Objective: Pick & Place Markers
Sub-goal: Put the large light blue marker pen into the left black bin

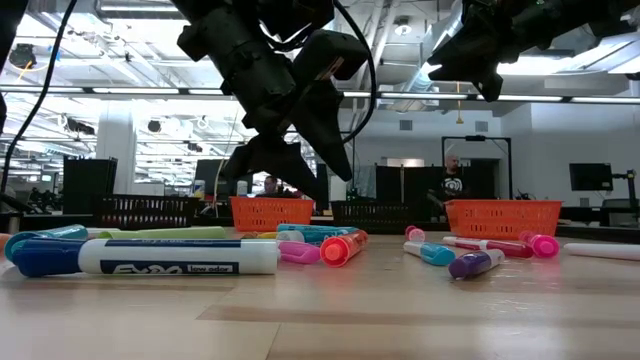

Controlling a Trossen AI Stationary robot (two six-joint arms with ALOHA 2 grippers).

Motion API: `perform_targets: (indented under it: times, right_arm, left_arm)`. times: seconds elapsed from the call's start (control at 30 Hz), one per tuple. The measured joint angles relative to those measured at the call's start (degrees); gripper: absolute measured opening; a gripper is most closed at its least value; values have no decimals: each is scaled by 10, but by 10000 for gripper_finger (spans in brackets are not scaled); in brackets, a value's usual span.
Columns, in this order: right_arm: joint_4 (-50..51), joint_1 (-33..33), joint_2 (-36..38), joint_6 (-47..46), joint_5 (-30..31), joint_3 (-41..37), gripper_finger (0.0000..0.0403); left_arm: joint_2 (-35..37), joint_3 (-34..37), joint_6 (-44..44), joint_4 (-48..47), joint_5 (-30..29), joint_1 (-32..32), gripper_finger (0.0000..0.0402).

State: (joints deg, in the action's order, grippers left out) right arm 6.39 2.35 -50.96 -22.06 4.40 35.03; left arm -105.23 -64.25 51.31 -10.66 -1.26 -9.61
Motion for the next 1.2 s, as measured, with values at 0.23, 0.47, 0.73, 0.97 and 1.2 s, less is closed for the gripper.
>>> perform_targets:
  times: [0.23, 0.47, 0.73, 0.97, 1.2]
  right_arm:
    - [0, 0, 0, 0, 0, 0, 102]
    - [0, 0, 0, 0, -1, 0, 102]
    - [0, 0, 0, 0, -1, 0, 102]
    - [0, 0, 0, 0, -1, 0, 102]
    - [0, 0, 0, 0, 0, 0, 102]
  left_arm:
    - [0, 0, 0, 0, -11, 0, 219]
    - [0, 0, -9, -13, -11, 0, 229]
    - [-18, 1, -15, -11, -17, 0, 213]
    - [-44, 1, -14, -14, -4, 0, 207]
    - [-71, -2, -14, -15, -7, 0, 207]
